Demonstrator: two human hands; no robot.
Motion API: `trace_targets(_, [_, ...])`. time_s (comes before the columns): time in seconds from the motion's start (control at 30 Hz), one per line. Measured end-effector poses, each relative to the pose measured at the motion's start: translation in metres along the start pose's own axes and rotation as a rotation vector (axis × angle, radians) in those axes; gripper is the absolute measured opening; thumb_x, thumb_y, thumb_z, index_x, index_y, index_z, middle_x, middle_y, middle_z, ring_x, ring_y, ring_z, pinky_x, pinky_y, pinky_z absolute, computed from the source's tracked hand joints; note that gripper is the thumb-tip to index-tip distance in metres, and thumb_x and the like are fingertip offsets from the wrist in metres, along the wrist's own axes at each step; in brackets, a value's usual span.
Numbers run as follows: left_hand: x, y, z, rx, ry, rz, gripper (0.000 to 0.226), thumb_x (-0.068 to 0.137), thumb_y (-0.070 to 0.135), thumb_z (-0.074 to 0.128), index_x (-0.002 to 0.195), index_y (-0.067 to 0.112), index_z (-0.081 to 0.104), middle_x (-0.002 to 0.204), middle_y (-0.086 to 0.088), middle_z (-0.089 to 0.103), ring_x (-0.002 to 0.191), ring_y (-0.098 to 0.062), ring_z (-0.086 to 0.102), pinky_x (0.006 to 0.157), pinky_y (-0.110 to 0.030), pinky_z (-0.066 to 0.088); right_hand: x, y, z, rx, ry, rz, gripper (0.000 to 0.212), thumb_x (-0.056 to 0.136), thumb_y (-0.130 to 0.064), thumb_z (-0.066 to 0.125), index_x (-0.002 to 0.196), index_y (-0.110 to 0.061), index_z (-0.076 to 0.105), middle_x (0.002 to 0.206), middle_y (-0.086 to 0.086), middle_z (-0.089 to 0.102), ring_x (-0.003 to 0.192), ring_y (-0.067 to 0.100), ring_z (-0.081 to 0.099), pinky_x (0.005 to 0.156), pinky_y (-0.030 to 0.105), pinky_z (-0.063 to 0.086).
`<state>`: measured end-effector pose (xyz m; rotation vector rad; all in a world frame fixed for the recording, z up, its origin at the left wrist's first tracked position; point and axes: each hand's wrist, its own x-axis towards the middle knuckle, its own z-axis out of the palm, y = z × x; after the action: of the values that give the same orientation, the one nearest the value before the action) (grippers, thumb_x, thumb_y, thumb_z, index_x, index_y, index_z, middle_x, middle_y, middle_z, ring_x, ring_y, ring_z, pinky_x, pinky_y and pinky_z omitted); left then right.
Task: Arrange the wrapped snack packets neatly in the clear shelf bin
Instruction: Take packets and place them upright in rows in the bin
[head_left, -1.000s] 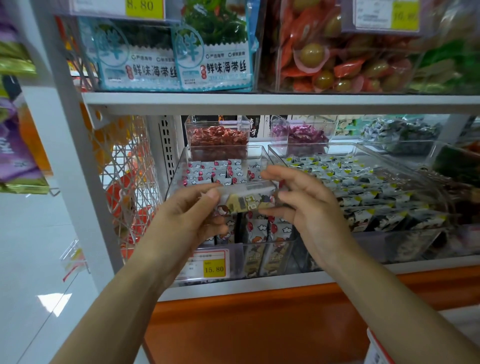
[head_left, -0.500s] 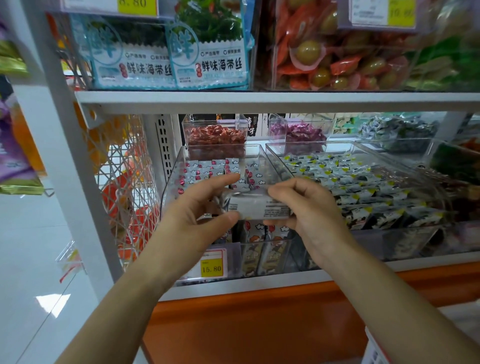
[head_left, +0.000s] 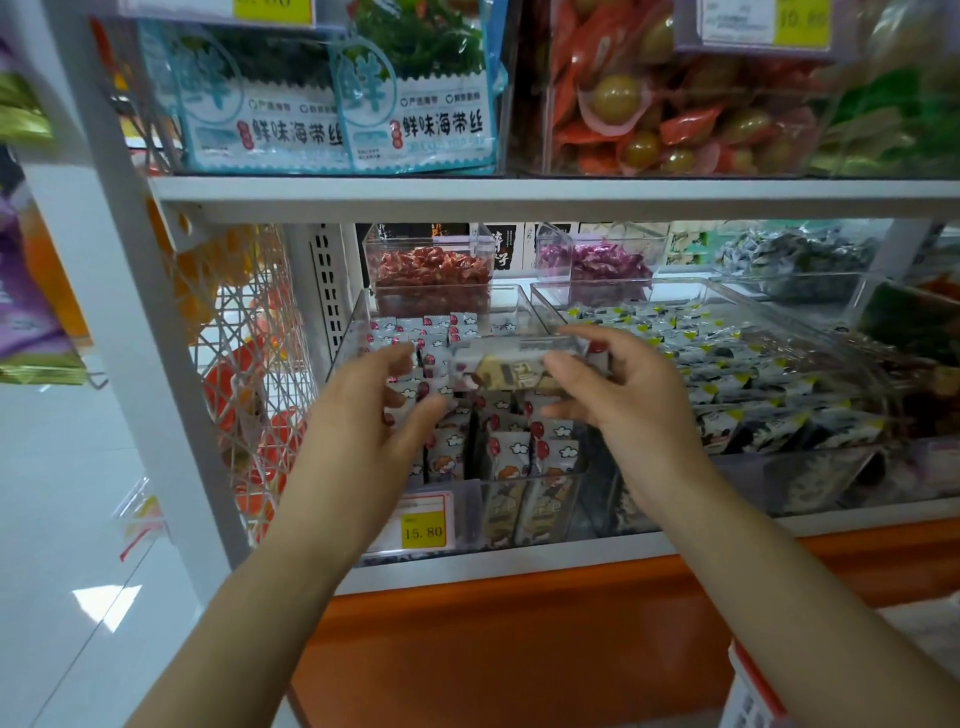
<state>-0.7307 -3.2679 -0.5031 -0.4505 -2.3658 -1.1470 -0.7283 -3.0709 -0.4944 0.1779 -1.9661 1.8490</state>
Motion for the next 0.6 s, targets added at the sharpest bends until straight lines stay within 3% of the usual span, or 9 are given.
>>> trace_targets(0.07, [-0.001, -0.006, 0.005, 0.331, -0.014, 0.131, 0.034, 0.09, 0.029, 0.054, 0.122, 0.017, 0.06, 0.127, -0.001, 0.052, 0.119, -0.02, 0.04, 0.099, -0.034, 0.036, 0.002, -0.001, -0.001, -0.075, 0.045, -0.058, 0.022, 0.084, -0.018, 0.067, 0.099, -0.031, 0.056, 0.114, 0.008, 0.06, 0.07, 0.012, 0.07, 0.064, 0.027, 0.059])
trace_targets(0.17, [-0.002, -0.013, 0.013, 0.563, -0.144, 0.125, 0.031, 0.093, 0.032, 0.048, 0.118, 0.02, 0.063, 0.137, 0.0, 0.045, 0.126, -0.024, 0.026, 0.102, -0.038, 0.031, 0.002, -0.002, 0.001, -0.197, 0.027, -0.136, 0.022, 0.084, -0.019, 0.066, 0.1, -0.026, 0.053, 0.108, 0.008, 0.062, 0.075, 0.012, 0.069, 0.064, 0.026, 0.059])
trace_targets(0.3, [0.0, -0.014, 0.014, 0.427, -0.136, 0.101, 0.011, 0.088, 0.023, 0.06, 0.096, 0.021, 0.066, 0.12, 0.001, 0.053, 0.119, -0.023, 0.036, 0.093, -0.028, 0.027, 0.003, -0.004, 0.009, -0.398, -0.034, -0.196, 0.028, 0.085, -0.023, 0.065, 0.111, -0.017, 0.058, 0.103, -0.002, 0.064, 0.093, 0.018, 0.064, 0.083, 0.041, 0.053])
trace_targets(0.47, [-0.001, -0.014, 0.008, 0.37, -0.163, 0.106, 0.007, 0.08, 0.017, 0.069, 0.078, 0.021, 0.064, 0.101, 0.002, 0.056, 0.108, -0.022, 0.043, 0.082, -0.015, 0.016, 0.01, -0.007, 0.024, -0.665, -0.194, -0.348, 0.037, 0.082, -0.027, 0.069, 0.116, -0.015, 0.061, 0.098, -0.01, 0.053, 0.09, 0.007, 0.051, 0.081, 0.022, 0.04])
trace_targets(0.53, [-0.004, -0.012, 0.007, 0.351, -0.145, 0.116, 0.008, 0.077, 0.015, 0.072, 0.075, 0.019, 0.065, 0.096, 0.003, 0.053, 0.1, -0.017, 0.036, 0.077, -0.016, 0.017, 0.013, -0.006, 0.033, -0.782, -0.266, -0.377, 0.04, 0.081, -0.029, 0.07, 0.118, -0.015, 0.061, 0.105, -0.007, 0.049, 0.095, 0.006, 0.046, 0.081, 0.018, 0.033])
trace_targets(0.6, [-0.006, -0.012, 0.007, 0.327, -0.134, 0.121, 0.009, 0.076, 0.014, 0.073, 0.072, 0.019, 0.066, 0.094, 0.005, 0.049, 0.094, -0.011, 0.027, 0.074, -0.018, 0.017, 0.014, -0.002, 0.043, -0.89, -0.34, -0.379, 0.042, 0.082, -0.029, 0.07, 0.12, -0.013, 0.06, 0.115, 0.0, 0.05, 0.1, 0.012, 0.05, 0.086, 0.022, 0.038])
